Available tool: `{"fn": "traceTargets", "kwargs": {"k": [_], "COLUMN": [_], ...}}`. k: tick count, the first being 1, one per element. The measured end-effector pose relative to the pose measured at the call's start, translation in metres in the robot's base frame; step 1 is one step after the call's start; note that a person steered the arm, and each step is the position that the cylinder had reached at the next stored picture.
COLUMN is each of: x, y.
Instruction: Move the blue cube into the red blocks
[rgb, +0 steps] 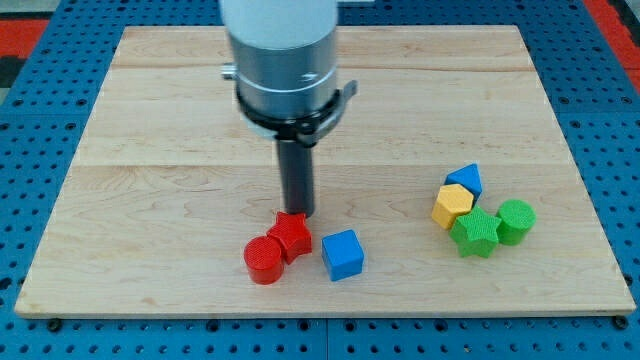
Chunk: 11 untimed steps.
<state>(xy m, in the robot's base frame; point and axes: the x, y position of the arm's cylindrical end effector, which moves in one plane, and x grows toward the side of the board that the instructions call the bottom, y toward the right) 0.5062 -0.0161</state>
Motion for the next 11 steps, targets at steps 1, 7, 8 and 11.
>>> {"fn": "traceTargets", "kwargs": {"k": [1, 7, 8, 11], "x": [-0.003, 0.054, 0.058, 0.058], "y": [0.020, 0.094, 0.088, 0.021]}}
